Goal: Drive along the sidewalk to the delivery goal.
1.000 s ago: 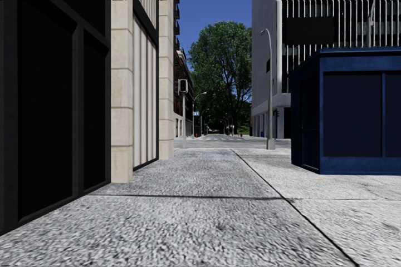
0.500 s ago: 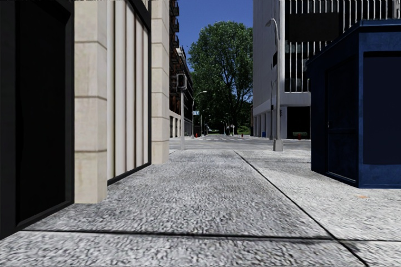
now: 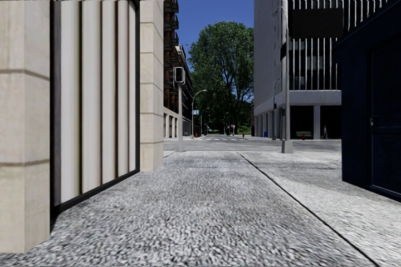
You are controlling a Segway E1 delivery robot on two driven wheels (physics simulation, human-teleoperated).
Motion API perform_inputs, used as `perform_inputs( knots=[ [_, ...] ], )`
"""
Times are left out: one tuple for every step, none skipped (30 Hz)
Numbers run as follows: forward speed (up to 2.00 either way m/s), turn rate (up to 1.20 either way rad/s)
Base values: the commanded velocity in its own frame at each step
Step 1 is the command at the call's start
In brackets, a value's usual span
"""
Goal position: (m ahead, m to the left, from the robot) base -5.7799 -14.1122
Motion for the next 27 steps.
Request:
perform_inputs(
  knots=[
    [2.0, 0.0],
    [2.0, 0.0],
    [2.0, 0.0],
    [2.0, 0.0],
    [2.0, 0.0],
    [2.0, 0.0],
    [2.0, 0.0],
    [2.0, 0.0],
    [2.0, 0.0],
    [2.0, 0.0],
    [2.0, 0.0],
    [2.0, 0.0],
    [2.0, 0.0],
    [2.0, 0.0],
    [2.0, 0.0],
    [2.0, 0.0],
    [2.0, 0.0],
    [2.0, 0.0],
    [2.0, 0.0],
    [2.0, 0.0],
    [2.0, 0.0],
    [2.0, 0.0],
    [2.0, 0.0],
    [2.0, 0.0],
    [2.0, 0.0],
    [2.0, 0.0],
    [0.82, -0.05]
  ],
)
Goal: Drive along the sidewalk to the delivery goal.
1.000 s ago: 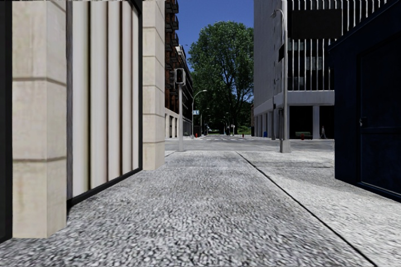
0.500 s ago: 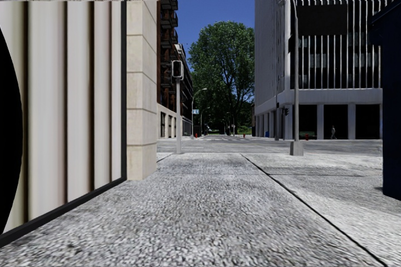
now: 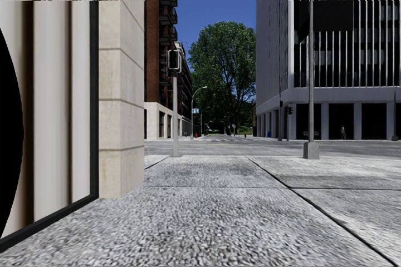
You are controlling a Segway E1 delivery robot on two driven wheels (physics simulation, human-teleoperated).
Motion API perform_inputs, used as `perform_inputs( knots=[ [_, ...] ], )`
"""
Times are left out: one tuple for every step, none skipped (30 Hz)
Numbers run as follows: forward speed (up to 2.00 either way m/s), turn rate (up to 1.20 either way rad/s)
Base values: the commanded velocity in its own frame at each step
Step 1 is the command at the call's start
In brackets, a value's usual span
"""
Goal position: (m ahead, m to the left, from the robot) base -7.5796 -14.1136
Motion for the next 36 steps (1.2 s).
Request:
perform_inputs(
  knots=[
    [0.81, -0.07],
    [0.8, -0.07],
    [0.79, -0.09],
    [0.78, -0.12],
    [0.77, -0.16],
    [0.77, -0.16],
    [0.75, -0.2],
    [0.74, -0.22],
    [0.74, -0.23],
    [0.74, -0.23],
    [0.74, -0.23],
    [0.74, -0.23],
    [0.74, -0.23],
    [0.74, -0.24],
    [0.74, -0.24],
    [0.74, -0.24],
    [0.74, -0.24],
    [0.74, -0.24],
    [0.74, -0.24],
    [0.74, -0.25],
    [0.74, -0.32],
    [0.74, -0.36],
    [0.74, -0.38],
    [0.74, -0.38],
    [0.73, -0.39],
    [0.73, -0.39],
    [0.73, -0.39],
    [0.73, -0.39],
    [0.73, -0.39],
    [0.73, -0.39],
    [0.73, -0.39],
    [0.73, -0.39],
    [0.73, -0.39],
    [0.73, -0.39],
    [0.73, -0.39],
    [0.73, -0.39]
  ],
)
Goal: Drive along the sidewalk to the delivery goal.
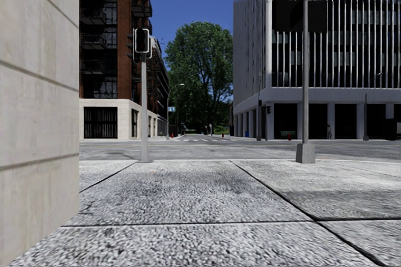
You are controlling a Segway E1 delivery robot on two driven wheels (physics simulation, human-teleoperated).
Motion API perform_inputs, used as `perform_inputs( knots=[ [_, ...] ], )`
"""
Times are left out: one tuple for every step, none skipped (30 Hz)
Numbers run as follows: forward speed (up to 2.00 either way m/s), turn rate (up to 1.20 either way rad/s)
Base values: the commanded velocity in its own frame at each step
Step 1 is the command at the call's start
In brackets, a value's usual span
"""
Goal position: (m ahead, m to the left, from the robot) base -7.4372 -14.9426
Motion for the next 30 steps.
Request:
perform_inputs(
  knots=[
    [0.73, -0.44],
    [0.73, -0.5],
    [0.73, -0.5],
    [0.73, -0.51],
    [0.73, -0.51],
    [0.73, -0.51],
    [0.82, -0.52],
    [0.99, -0.52],
    [1.1, -0.52],
    [1.13, -0.52],
    [1.13, -0.52],
    [1.13, -0.52],
    [1.14, -0.52],
    [1.14, -0.52],
    [1.14, -0.52],
    [1.14, -0.52],
    [1.14, -0.52],
    [1.14, -0.52],
    [1.14, -0.52],
    [1.14, -0.52],
    [1.14, -0.52],
    [1.14, -0.52],
    [1.14, -0.52],
    [1.14, -0.52],
    [1.14, -0.52],
    [1.14, -0.52],
    [1.14, -0.52],
    [1.14, -0.52],
    [1.14, -0.52],
    [1.14, -0.52]
  ],
)
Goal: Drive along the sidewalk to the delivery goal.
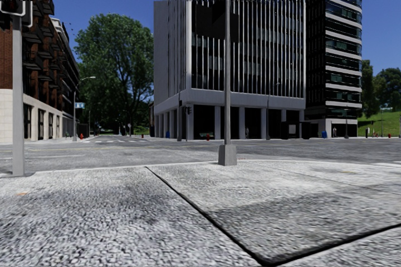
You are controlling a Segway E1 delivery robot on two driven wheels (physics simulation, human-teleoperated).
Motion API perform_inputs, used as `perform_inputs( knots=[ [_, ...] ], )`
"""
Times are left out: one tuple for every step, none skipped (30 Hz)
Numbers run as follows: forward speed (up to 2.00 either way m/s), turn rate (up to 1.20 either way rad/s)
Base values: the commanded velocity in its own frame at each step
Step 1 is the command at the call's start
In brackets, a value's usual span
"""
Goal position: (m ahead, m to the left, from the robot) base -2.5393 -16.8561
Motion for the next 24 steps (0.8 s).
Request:
perform_inputs(
  knots=[
    [1.14, -0.52],
    [1.14, -0.52],
    [1.14, -0.52],
    [1.14, -0.52],
    [1.14, -0.52],
    [1.14, -0.52],
    [1.14, -0.52],
    [1.14, -0.52],
    [1.14, -0.52],
    [1.14, -0.52],
    [1.18, -0.52],
    [1.25, -0.52],
    [1.25, -0.52],
    [1.27, -0.52],
    [1.28, -0.52],
    [1.29, -0.52],
    [1.29, -0.51],
    [1.29, -0.51],
    [1.29, -0.51],
    [1.29, -0.51],
    [1.29, -0.51],
    [1.29, -0.51],
    [1.29, -0.51],
    [1.29, -0.51]
  ],
)
